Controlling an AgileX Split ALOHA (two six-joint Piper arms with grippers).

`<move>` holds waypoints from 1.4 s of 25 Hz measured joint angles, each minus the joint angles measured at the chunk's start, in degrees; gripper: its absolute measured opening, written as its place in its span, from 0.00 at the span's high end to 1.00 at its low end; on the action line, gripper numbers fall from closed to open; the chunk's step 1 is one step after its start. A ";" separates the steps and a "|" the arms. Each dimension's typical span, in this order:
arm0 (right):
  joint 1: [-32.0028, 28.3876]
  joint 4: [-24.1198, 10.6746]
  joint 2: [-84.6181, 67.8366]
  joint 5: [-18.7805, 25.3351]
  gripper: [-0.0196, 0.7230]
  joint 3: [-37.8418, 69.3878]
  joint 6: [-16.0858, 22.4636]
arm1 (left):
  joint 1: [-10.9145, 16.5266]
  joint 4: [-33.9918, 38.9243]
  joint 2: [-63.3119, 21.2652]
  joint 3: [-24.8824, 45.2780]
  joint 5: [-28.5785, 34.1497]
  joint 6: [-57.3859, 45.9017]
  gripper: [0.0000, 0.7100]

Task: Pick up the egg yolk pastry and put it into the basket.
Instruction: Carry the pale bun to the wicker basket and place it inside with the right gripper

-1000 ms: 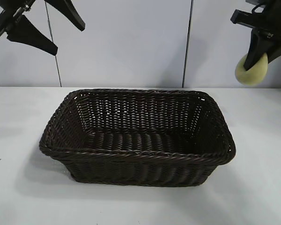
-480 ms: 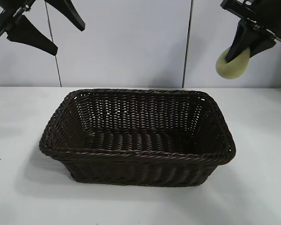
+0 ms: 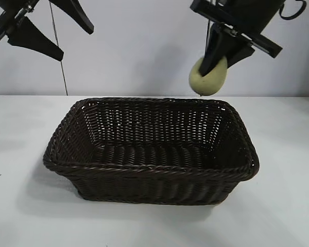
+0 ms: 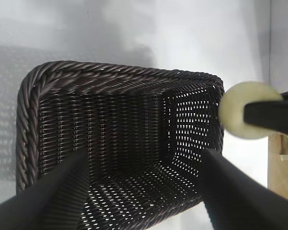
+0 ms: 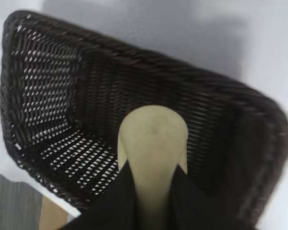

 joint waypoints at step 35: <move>8.74 -1.08 8.55 -2.92 0.84 0.00 1.60 | 0.00 -0.02 0.00 0.00 0.10 0.00 0.32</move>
